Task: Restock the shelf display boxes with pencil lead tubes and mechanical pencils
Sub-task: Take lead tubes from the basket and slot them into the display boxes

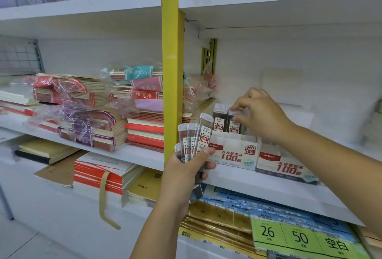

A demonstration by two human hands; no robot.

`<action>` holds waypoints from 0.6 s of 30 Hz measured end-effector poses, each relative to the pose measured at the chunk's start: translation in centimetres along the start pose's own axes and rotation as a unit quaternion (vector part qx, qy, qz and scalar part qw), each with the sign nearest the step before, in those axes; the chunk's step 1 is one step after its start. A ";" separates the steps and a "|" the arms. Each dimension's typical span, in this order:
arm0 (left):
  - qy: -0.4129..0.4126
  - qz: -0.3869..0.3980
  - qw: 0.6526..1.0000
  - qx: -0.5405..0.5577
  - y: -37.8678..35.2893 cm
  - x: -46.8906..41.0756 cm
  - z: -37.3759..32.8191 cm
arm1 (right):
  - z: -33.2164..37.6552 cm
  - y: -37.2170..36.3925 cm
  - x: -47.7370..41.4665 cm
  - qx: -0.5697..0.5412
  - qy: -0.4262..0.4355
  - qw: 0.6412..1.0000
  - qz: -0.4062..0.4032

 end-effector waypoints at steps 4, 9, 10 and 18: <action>0.011 0.017 1.000 -0.008 -0.2 0.2 0.0 | 0.5 1.0 1.0 0.046 -0.008 0.999 -0.022; 0.019 0.083 0.996 -0.024 -1.0 1.0 0.2 | 3.5 1.9 5.4 -0.326 -0.063 0.941 0.064; 0.022 0.093 0.995 -0.027 -1.2 1.1 0.2 | 3.8 1.6 6.1 -0.369 -0.072 0.923 0.086; 0.038 0.128 0.990 -0.042 -1.5 1.5 0.8 | 2.5 2.2 7.4 -0.447 -0.148 0.881 0.050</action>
Point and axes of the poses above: each hand's wrist, its own x-axis away from the middle knuckle, its own y-axis out of the back of the hand, z = x × y, the point moved 2 cm from there along -x, towards the middle knuckle, and after that the axes turned 13 degrees about x, right-handed, at the moved point
